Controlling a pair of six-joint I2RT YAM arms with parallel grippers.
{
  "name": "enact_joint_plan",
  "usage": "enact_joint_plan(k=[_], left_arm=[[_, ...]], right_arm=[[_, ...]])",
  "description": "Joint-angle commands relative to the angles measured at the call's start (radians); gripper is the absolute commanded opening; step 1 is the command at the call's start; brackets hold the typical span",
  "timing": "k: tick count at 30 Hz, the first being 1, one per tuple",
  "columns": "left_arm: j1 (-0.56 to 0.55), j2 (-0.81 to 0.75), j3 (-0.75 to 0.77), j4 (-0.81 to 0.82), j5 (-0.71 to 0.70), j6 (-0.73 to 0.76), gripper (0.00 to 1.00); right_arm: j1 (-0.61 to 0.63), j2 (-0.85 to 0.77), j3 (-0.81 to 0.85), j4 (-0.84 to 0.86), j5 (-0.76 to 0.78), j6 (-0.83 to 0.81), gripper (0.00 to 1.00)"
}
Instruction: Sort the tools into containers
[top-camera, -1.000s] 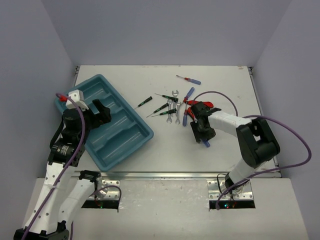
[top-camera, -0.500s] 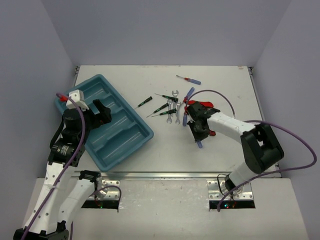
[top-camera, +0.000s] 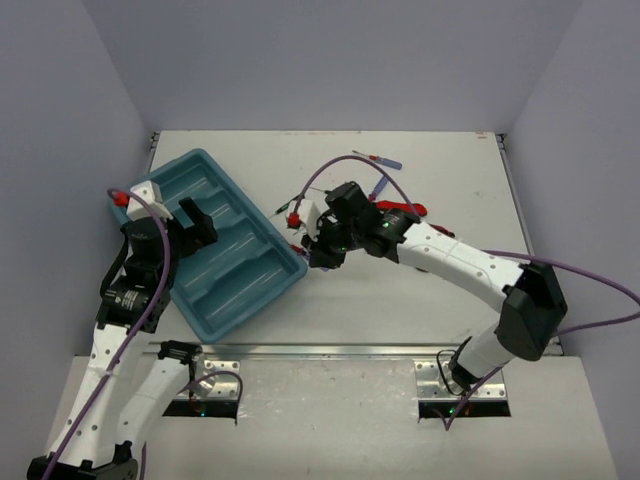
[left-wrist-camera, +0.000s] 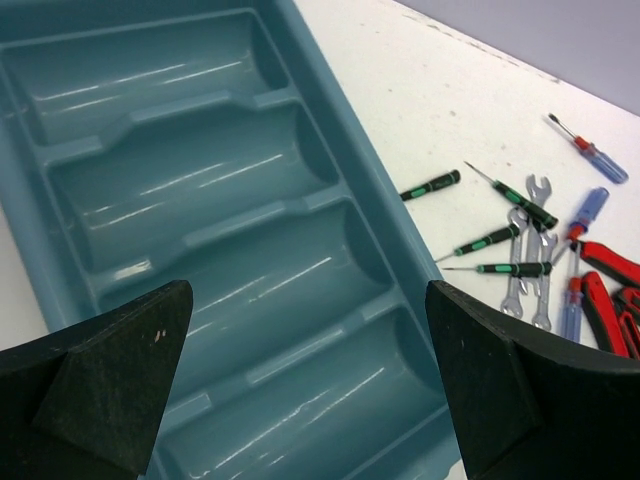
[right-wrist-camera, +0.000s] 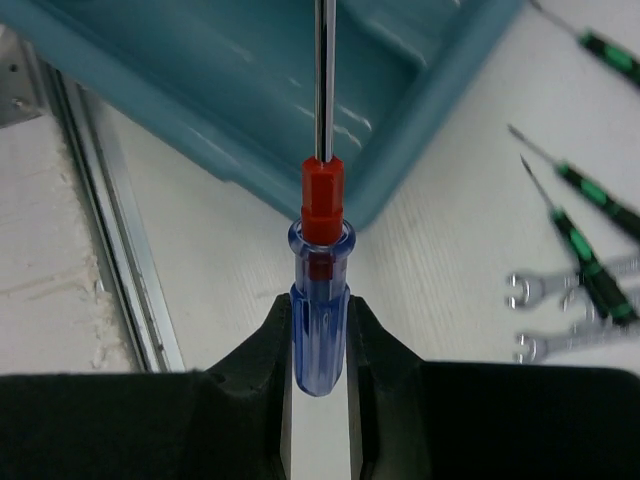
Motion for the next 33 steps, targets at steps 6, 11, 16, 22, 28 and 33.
enact_joint_plan(k=[6, 11, 16, 22, 28, 33], left_arm=[[0.059, -0.103, 0.058, -0.075, -0.327, -0.141, 1.0], [0.066, -0.15, 0.067, -0.1, -0.369, -0.162, 1.0], [0.066, -0.14, 0.062, -0.087, -0.34, -0.145, 1.0], [0.066, -0.153, 0.054, -0.074, -0.316, -0.132, 1.0], [0.066, -0.143, 0.052, -0.066, -0.292, -0.121, 1.0], [0.066, -0.149, 0.05, -0.062, -0.286, -0.118, 1.0]], right_arm=[[0.071, 0.243, 0.29, 0.015, -0.384, -0.571, 0.0], [0.08, 0.386, 0.405, -0.064, -0.452, -0.768, 0.0], [0.111, 0.494, 0.454, -0.055, -0.452, -0.817, 0.0], [0.123, 0.538, 0.502, -0.081, -0.381, -0.779, 0.41], [0.122, 0.492, 0.479, -0.043, -0.327, -0.686, 0.68], [0.117, 0.371, 0.343, 0.168, -0.202, -0.485, 0.87]])
